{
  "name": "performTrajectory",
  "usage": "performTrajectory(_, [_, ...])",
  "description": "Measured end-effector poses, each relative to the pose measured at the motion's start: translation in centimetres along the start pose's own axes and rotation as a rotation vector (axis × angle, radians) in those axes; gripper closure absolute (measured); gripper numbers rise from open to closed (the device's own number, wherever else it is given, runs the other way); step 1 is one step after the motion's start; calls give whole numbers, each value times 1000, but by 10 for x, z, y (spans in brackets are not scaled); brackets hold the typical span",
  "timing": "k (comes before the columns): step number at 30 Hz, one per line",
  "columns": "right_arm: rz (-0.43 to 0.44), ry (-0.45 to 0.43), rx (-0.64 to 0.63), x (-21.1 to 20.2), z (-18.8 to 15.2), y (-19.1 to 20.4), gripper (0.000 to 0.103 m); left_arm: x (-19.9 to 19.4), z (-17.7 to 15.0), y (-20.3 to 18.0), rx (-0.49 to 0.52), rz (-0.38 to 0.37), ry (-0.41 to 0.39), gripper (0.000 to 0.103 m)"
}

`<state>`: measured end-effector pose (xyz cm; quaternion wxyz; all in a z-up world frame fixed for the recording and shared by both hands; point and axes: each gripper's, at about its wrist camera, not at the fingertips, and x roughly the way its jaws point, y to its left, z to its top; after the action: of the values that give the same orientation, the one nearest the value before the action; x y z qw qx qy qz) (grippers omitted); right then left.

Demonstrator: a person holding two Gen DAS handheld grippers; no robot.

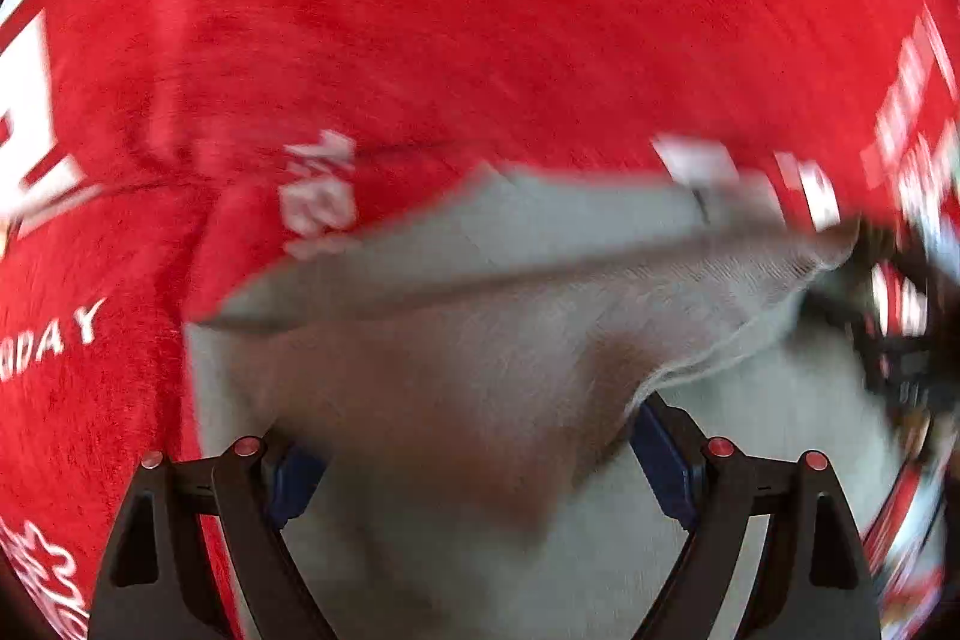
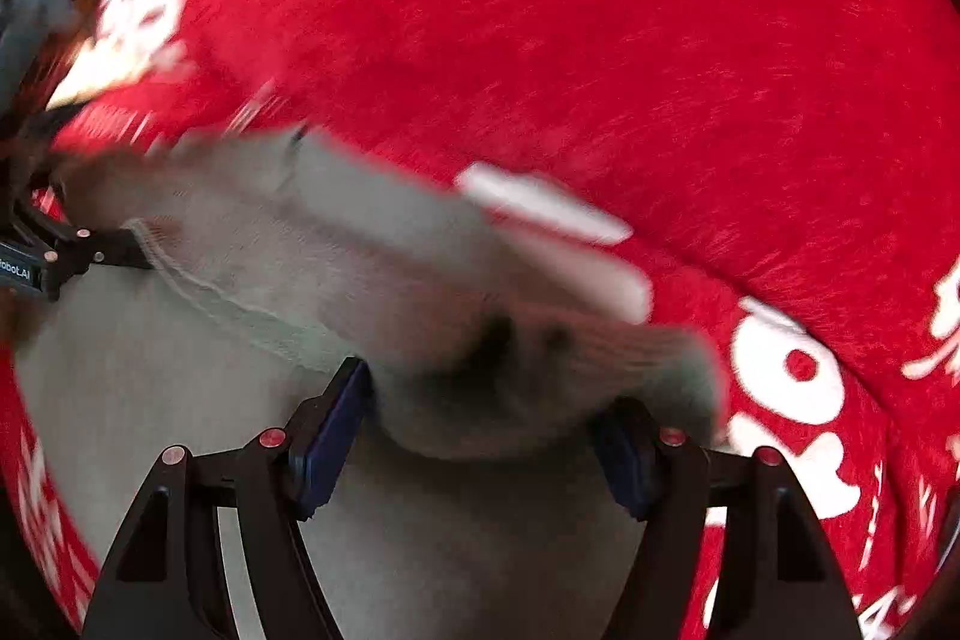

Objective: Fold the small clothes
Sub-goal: 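Lift the held hem with both grippers and fold it toward the collar, then open both grippers and press the folded sweater flat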

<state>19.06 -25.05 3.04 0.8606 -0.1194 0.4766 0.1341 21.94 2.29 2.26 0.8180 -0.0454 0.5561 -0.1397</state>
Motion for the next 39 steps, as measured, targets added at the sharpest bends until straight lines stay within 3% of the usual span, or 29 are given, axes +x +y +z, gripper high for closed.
performTrajectory(3, [9,-55,198,-1,8,-31,29,-13,8,37,-222,-107,-51,15])
performTrajectory(6, [39,-80,330,-7,0,-51,29,-30,1,56,-297,-125,-91,15])
performTrajectory(10, [15,-88,315,-19,-12,-51,29,-52,-13,57,-246,-53,-123,15])
performTrajectory(14, [-9,-62,276,-17,-5,-27,27,-29,0,22,-148,-4,-61,15])
performTrajectory(16, [-7,-27,244,-5,1,-9,27,-12,3,-6,-34,77,-67,15])
performTrajectory(18, [-45,7,162,7,1,10,27,7,-1,-19,43,217,-60,15])
performTrajectory(20, [-155,54,123,19,-7,13,26,24,-5,-7,11,274,-22,15])
performTrajectory(22, [-159,61,210,22,-19,-11,25,24,-10,11,-49,231,-65,12])
performTrajectory(24, [-108,39,323,17,-32,-37,26,21,-15,22,-84,280,-77,0])
performTrajectory(26, [-175,65,351,14,-38,-49,24,18,-16,31,-119,263,-68,0])
performTrajectory(28, [-186,71,358,8,-41,-49,24,10,-18,30,-133,286,-69,0])
performTrajectory(31, [-251,61,327,-12,-42,-31,24,-9,-28,18,-95,307,-102,0])
performTrajectory(35, [-178,6,274,-40,-49,20,23,-42,-47,-4,-75,279,-160,0])
performTrajectory(39, [-123,3,207,-43,-53,74,24,-62,-69,-20,-74,264,-189,0])
